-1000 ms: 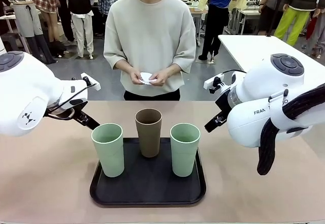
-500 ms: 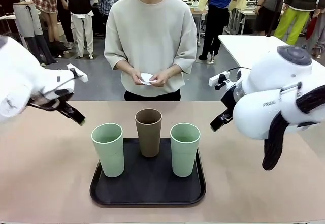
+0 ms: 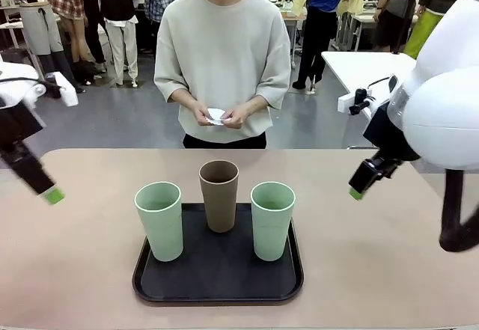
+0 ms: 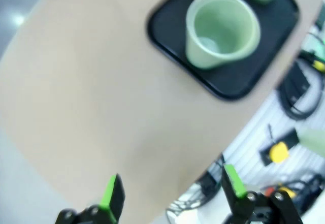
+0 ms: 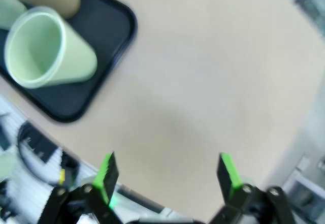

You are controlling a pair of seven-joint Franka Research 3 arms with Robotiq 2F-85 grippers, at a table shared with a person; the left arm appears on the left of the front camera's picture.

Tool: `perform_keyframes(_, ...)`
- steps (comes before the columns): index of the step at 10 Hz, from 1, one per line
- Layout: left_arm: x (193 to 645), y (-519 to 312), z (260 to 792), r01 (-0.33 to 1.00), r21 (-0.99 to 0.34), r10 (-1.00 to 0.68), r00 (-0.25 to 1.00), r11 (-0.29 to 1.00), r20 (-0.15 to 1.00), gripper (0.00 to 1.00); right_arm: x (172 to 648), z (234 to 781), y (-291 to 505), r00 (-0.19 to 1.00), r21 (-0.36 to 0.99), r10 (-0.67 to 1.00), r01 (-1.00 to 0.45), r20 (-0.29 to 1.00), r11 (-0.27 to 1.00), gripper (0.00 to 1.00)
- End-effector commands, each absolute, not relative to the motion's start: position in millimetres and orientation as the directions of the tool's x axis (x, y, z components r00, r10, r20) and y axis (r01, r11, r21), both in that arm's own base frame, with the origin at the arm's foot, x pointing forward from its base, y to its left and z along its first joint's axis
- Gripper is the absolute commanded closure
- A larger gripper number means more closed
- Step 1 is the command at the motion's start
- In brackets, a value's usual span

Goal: Place coasters on the table and set cups on them.
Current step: Pick up one Reusable plastic cup and place it on a coaster set by the human.

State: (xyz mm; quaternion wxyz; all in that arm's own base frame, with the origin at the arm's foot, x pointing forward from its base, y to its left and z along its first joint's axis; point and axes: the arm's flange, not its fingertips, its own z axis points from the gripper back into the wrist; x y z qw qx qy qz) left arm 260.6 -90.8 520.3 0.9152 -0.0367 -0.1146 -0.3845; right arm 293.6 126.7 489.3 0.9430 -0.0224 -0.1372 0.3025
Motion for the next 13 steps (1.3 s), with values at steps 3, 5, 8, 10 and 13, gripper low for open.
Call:
perform_keyframes(3, 260.6, -90.8, 520.3, 0.712, 0.021, -0.695, 0.678, 0.702, 0.238, 0.0, 293.6, 489.3, 126.7, 0.779, -0.125, 0.577, -0.564, 0.245, 0.816, 0.0)
perform_keyframes(5, 287.7, -82.7, 492.0, 0.646, -0.269, -0.567, 0.76, 0.714, 0.318, 0.0, 299.5, 492.6, 115.2, 0.777, 0.23, 0.544, -0.62, 0.318, 0.75, 0.0)
perform_keyframes(8, 324.3, -26.6, 454.6, 0.408, -0.785, -0.229, 0.913, 0.467, 0.338, 0.0, 340.2, 469.4, 21.0, 0.914, 0.763, 0.169, -0.402, 0.369, 0.506, 0.0)
perform_keyframes(10, 324.5, 19.7, 467.1, 0.336, -0.841, -0.115, 0.941, 0.423, 0.318, 0.0, 335.0, 453.1, -33.8, 0.949, 0.867, 0.02, -0.295, 0.314, 0.402, 0.0)
perform_keyframes(13, 286.0, 83.2, 502.2, 0.341, -0.848, 0.014, 0.925, 0.405, 0.379, 0.0, 307.5, 460.5, -85.6, 0.944, 0.89, -0.091, -0.265, 0.319, 0.371, 0.0)
